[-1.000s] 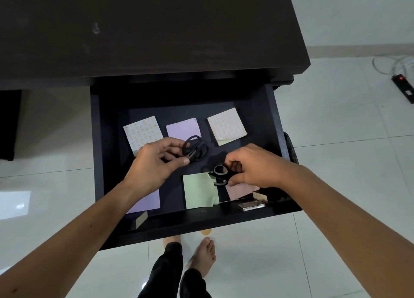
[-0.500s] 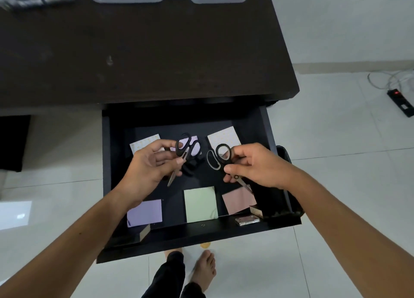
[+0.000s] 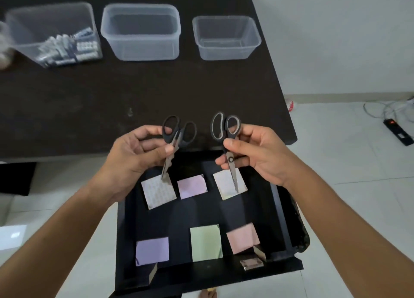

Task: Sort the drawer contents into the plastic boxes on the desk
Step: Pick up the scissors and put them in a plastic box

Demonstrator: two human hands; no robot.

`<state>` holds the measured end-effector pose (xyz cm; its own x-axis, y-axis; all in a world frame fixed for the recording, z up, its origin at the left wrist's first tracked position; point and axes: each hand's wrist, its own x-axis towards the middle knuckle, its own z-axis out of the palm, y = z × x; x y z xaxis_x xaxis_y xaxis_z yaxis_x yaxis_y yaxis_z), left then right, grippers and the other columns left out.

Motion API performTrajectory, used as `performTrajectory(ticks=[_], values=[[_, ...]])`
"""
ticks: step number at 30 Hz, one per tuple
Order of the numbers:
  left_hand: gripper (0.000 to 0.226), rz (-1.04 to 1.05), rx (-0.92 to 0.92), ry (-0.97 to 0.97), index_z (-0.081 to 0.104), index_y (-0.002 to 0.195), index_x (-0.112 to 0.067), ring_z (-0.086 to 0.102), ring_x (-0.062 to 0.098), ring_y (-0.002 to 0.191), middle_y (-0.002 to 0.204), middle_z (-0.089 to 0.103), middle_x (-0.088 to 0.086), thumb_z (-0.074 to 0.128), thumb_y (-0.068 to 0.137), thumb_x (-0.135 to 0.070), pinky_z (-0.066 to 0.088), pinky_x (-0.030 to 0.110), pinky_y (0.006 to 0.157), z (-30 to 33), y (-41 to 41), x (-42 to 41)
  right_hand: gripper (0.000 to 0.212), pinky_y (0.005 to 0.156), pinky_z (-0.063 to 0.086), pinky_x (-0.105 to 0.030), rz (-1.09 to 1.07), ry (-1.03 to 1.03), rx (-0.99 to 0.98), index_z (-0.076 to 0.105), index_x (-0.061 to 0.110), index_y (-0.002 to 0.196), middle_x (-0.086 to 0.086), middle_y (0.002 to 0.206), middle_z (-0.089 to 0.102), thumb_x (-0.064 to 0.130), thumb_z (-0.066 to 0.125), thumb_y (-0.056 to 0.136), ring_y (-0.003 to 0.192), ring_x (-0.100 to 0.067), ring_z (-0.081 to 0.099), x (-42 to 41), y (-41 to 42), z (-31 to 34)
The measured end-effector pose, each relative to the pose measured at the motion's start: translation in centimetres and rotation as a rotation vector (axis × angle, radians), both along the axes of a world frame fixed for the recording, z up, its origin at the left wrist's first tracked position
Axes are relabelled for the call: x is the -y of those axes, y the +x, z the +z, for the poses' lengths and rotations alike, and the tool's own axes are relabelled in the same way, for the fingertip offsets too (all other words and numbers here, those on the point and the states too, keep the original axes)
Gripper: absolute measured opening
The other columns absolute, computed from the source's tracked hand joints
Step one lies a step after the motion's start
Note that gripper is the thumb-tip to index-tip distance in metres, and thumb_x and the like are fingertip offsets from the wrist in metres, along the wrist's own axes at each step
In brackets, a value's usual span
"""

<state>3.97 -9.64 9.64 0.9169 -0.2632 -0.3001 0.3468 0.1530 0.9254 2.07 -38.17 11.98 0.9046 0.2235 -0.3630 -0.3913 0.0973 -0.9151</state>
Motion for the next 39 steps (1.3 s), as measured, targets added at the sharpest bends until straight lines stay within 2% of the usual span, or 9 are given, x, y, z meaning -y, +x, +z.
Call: performTrajectory(ticks=[5, 11, 18, 20, 22, 25, 29, 32, 39], values=[[0.038, 0.153, 0.020, -0.051, 0.069, 0.113, -0.015, 0.074, 0.014, 0.074, 0.089, 0.078, 0.007, 0.079, 0.076, -0.010, 0.063, 0.028, 0.071, 2.5, 5.4, -0.2, 0.014, 0.059, 0.056, -0.027, -0.096, -0.104, 0.092, 0.074, 0.002, 0.109, -0.003, 0.078, 0.070, 0.010, 0.072, 0.097, 0.071, -0.015, 0.067, -1.4, 5.7, 2.6], [0.042, 0.192, 0.060, 0.025, 0.072, 0.117, -0.017, 0.076, 0.014, 0.083, 0.098, 0.081, 0.007, 0.081, 0.076, -0.013, 0.064, 0.028, 0.072, 5.2, 12.5, -2.5, 0.007, 0.063, 0.057, -0.025, -0.149, -0.042, 0.066, 0.073, -0.001, 0.100, -0.006, 0.075, 0.073, 0.006, 0.070, 0.098, 0.066, -0.014, 0.065, -4.9, 13.6, 6.4], [0.028, 0.060, 0.232, 0.379, 0.074, 0.115, -0.024, 0.067, 0.003, 0.066, 0.078, 0.079, -0.004, 0.070, 0.098, -0.003, 0.058, 0.018, 0.065, 9.2, 22.8, -5.0, 0.011, 0.061, 0.060, -0.025, -0.238, 0.061, 0.028, 0.071, 0.003, 0.086, -0.011, 0.074, 0.074, 0.005, 0.072, 0.096, 0.062, -0.017, 0.069, -7.5, 19.9, 8.2], [0.031, -0.040, 0.296, 0.507, 0.071, 0.124, -0.024, 0.067, 0.007, 0.074, 0.084, 0.079, 0.010, 0.070, 0.100, -0.006, 0.059, 0.022, 0.074, 9.8, 25.6, -5.0, 0.013, 0.062, 0.061, -0.026, -0.237, 0.063, 0.020, 0.068, 0.006, 0.083, -0.011, 0.073, 0.074, 0.004, 0.073, 0.096, 0.063, -0.018, 0.071, -7.6, 20.8, 8.2], [0.034, -0.142, 0.353, 0.622, 0.068, 0.131, -0.026, 0.069, 0.013, 0.082, 0.095, 0.079, 0.017, 0.071, 0.100, -0.011, 0.063, 0.035, 0.087, 9.9, 28.0, -4.9, 0.019, 0.064, 0.063, -0.028, -0.232, 0.068, 0.019, 0.063, 0.010, 0.081, -0.014, 0.077, 0.075, 0.003, 0.073, 0.095, 0.066, -0.020, 0.073, -7.5, 21.8, 7.9], [0.034, -0.275, 0.401, 0.792, 0.067, 0.131, -0.028, 0.074, 0.010, 0.086, 0.089, 0.082, -0.001, 0.073, 0.099, -0.018, 0.060, 0.042, 0.095, 9.9, 30.3, -4.2, 0.014, 0.067, 0.064, -0.030, -0.261, 0.081, 0.039, 0.063, 0.008, 0.097, -0.013, 0.081, 0.077, -0.001, 0.074, 0.093, 0.070, -0.023, 0.076, -7.6, 23.1, 7.4], [0.040, -0.354, 0.451, 0.916, 0.065, 0.138, -0.027, 0.073, 0.005, 0.104, 0.106, 0.080, -0.012, 0.074, 0.099, -0.023, 0.058, 0.035, 0.100, 9.6, 31.7, -3.6, 0.054, 0.071, 0.066, -0.034, -0.319, 0.102, 0.069, 0.054, 0.014, 0.137, -0.017, 0.086, 0.077, -0.007, 0.074, 0.091, 0.073, -0.027, 0.077, -8.2, 24.6, 6.7], [0.041, -0.310, 0.517, 0.925, 0.065, 0.138, -0.025, 0.069, 0.005, 0.113, 0.122, 0.075, -0.009, 0.074, 0.099, -0.019, 0.055, 0.029, 0.104, 9.1, 32.3, -4.3, 0.062, 0.073, 0.065, -0.035, -0.339, 0.088, 0.095, 0.052, 0.021, 0.140, -0.031, 0.100, 0.074, -0.008, 0.074, 0.090, 0.077, -0.030, 0.078, -8.8, 25.6, 6.5], [0.031, -0.123, 0.541, 0.674, 0.071, 0.128, -0.019, 0.075, 0.012, 0.107, 0.111, 0.079, -0.005, 0.072, 0.099, -0.008, 0.060, 0.032, 0.101, 8.7, 31.6, -7.2, 0.046, 0.077, 0.066, -0.040, -0.379, 0.089, 0.101, 0.051, 0.017, 0.136, -0.028, 0.114, 0.073, -0.004, 0.067, 0.098, 0.087, -0.037, 0.080, -11.3, 28.4, 6.9]])
